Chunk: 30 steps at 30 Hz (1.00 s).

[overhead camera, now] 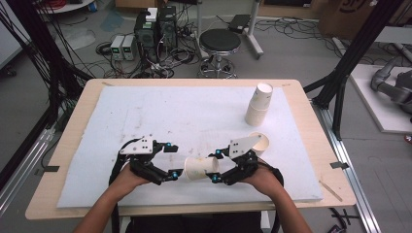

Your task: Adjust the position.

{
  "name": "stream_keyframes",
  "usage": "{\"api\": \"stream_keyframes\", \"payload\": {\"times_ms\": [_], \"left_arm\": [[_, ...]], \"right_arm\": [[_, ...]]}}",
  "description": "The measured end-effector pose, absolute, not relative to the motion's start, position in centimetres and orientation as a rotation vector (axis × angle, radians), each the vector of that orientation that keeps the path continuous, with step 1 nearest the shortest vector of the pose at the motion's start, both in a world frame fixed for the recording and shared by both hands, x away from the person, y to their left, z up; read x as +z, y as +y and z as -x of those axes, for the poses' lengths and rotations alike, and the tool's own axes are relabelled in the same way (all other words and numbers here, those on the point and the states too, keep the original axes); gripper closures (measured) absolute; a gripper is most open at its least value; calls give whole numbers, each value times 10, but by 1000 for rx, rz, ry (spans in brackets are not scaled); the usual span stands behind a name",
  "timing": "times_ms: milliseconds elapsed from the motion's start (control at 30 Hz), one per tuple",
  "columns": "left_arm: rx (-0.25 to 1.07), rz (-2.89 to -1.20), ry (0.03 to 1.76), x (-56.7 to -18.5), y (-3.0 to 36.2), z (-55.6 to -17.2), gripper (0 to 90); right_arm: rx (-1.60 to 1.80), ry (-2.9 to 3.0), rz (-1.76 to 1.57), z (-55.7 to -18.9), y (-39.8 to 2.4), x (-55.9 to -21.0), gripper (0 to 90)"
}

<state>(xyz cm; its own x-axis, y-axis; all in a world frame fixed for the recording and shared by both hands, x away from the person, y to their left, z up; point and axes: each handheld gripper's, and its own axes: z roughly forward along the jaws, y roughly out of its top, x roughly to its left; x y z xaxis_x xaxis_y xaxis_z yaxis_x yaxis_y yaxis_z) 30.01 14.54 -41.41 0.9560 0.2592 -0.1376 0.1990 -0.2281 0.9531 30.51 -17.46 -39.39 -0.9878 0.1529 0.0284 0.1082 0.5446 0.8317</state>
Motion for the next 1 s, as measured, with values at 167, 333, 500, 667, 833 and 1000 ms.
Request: {"api": "stream_keyframes", "payload": {"times_ms": [167,333,500,667,833,1000], "left_arm": [[48,-1814,318,-417,139,-299,156],[52,-1803,299,-418,133,-299,159],[65,-1821,270,-419,128,-298,159],[91,-1828,235,-420,125,-298,175],[84,-1823,210,-421,118,-298,185],[76,-1813,203,-421,115,-299,189]], "right_arm": [[1518,2695,-244,-303,-178,-398,374],[1543,2681,-236,-302,-181,-396,374],[1556,2677,-245,-301,-182,-395,374],[1572,2672,-240,-302,-182,-395,374],[1595,2667,-241,-303,-181,-394,374],[1635,2663,-236,-303,-183,-393,374]]}}
